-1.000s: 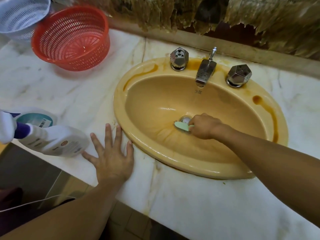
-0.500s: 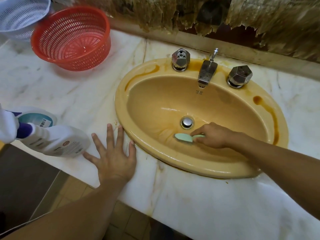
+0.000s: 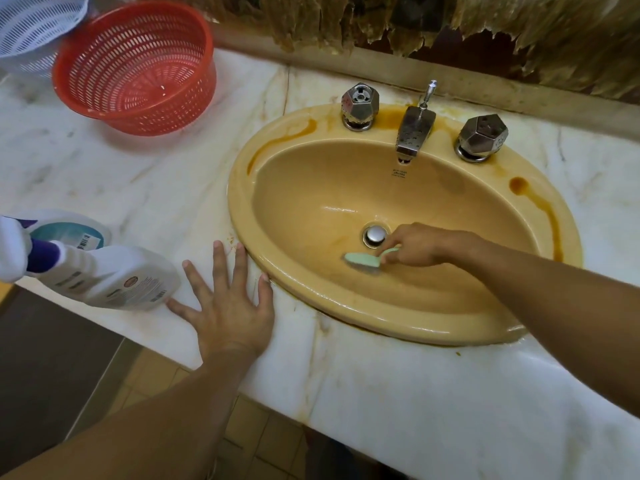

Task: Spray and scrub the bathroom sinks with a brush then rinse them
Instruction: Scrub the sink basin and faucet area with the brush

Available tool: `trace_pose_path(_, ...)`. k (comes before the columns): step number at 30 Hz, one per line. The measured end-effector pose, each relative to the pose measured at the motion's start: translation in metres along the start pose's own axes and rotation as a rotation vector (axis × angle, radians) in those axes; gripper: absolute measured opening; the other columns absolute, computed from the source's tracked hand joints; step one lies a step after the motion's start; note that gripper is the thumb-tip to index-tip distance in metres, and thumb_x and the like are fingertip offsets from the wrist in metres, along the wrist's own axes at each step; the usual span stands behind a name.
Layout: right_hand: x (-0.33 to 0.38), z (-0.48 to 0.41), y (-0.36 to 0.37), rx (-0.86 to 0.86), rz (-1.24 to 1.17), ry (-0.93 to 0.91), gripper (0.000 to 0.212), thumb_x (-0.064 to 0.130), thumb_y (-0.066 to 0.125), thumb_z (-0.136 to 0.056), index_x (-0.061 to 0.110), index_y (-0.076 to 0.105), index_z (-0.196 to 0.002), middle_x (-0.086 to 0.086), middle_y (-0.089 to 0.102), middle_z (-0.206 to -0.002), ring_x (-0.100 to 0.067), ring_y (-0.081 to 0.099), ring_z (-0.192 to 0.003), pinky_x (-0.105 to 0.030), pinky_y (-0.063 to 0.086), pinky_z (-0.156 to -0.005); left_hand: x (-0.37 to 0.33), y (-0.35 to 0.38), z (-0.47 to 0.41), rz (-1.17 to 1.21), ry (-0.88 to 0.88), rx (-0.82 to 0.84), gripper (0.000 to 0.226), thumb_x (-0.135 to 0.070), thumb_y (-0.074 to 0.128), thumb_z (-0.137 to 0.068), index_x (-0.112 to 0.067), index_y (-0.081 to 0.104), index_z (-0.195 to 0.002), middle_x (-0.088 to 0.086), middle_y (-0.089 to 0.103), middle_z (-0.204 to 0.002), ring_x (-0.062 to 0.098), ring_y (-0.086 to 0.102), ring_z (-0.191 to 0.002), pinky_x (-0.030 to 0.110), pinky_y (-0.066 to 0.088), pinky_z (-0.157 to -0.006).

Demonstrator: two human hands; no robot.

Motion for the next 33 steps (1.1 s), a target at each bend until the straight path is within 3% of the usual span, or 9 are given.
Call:
trace_pose_path(2,-0.018,0.003,-0.01,-0.061,0.052,0.076,0.027,0.048,0.057,-0.096,0.05,0.068,-0.121,0.007,0.061,-0.131,-0.018,0.053,-0.112,-0.036,0.046,-0.09,-0.001,0.0,0.0,0.006,0.0,-0.005,0.07,-0.066,0.005,-0.097,-0.045,-0.004,-0.162,-0.016,-0.016,-0.171,0.03,-0.024,-0.156,0.077,-0.007,-0.115)
trace_pose_path(5,0.001,-0.002,-0.002,-0.124,0.124,0.036,0.027,0.048,0.051,-0.096,0.051,0.067,-0.118,0.004,0.061,-0.117,-0.019,0.054,-0.103,-0.036,0.046,-0.079,0.0,0.0,0.001,0.018,0.0,-0.009,0.069,-0.066,0.008,-0.097,-0.045,-0.001,-0.163,-0.016,-0.013,-0.171,0.03,-0.022,-0.156,0.077,-0.007,-0.115)
trace_pose_path(8,0.029,0.002,0.016,-0.026,0.021,-0.081,0.028,0.045,0.055,-0.101,0.044,0.066,-0.126,0.006,0.051,-0.114,-0.018,0.05,-0.105,-0.032,0.041,-0.084,0.0,-0.001,0.001,0.012,0.0,-0.008,0.067,-0.065,0.009,-0.099,-0.045,-0.002,-0.162,-0.016,-0.014,-0.171,0.03,-0.023,-0.156,0.077,-0.007,-0.115)
trace_pose_path(11,0.015,0.007,-0.002,0.034,0.128,-0.022,0.027,0.047,0.056,-0.098,0.046,0.068,-0.122,0.008,0.058,-0.12,-0.018,0.055,-0.111,-0.035,0.048,-0.091,0.0,0.0,0.0,0.01,-0.007,-0.002,0.065,-0.063,0.013,-0.103,-0.045,-0.004,-0.162,-0.016,-0.016,-0.171,0.03,-0.025,-0.155,0.077,-0.008,-0.116)
trace_pose_path(15,-0.005,0.007,-0.018,-0.184,0.356,0.119,0.03,0.041,0.044,-0.096,0.041,0.068,-0.114,0.003,0.063,-0.104,-0.022,0.06,-0.092,-0.032,0.045,-0.066,0.0,0.0,0.001,0.02,-0.006,-0.003,0.065,-0.063,0.014,-0.103,-0.045,-0.004,-0.162,-0.017,-0.017,-0.17,0.029,-0.026,-0.155,0.076,-0.01,-0.115)
trace_pose_path(20,-0.018,0.009,-0.001,-0.142,0.105,0.126,0.03,0.045,0.047,-0.094,0.046,0.067,-0.117,0.001,0.063,-0.112,-0.023,0.056,-0.101,-0.038,0.049,-0.077,0.001,0.001,0.0,0.015,-0.001,-0.012,0.066,-0.066,0.006,-0.1,-0.046,-0.005,-0.162,-0.017,-0.016,-0.171,0.029,-0.025,-0.155,0.076,-0.009,-0.115)
trace_pose_path(27,0.026,0.006,-0.005,-0.335,0.224,0.184,0.039,0.029,0.043,-0.099,0.039,0.058,-0.133,-0.001,0.049,-0.096,-0.024,0.054,-0.086,-0.033,0.041,-0.069,0.001,0.001,0.0,0.024,0.001,-0.015,0.064,-0.064,0.014,-0.104,-0.045,-0.002,-0.163,-0.017,-0.016,-0.171,0.028,-0.025,-0.155,0.076,-0.009,-0.116)
trace_pose_path(33,-0.019,0.023,-0.008,-0.091,0.016,0.216,0.028,0.038,0.058,-0.094,0.037,0.074,-0.118,0.001,0.065,-0.117,-0.021,0.06,-0.099,-0.037,0.055,-0.084,0.002,0.002,0.0,0.028,0.007,-0.032,0.065,-0.065,0.01,-0.102,-0.045,0.0,-0.163,-0.015,-0.011,-0.172,0.03,-0.02,-0.157,0.078,-0.005,-0.115)
Point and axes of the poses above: each hand's wrist, its own z-axis away from the middle knuckle, its own y-axis out of the palm, x = y × z, the point moved 7 cm from there along -z, towards the middle knuckle
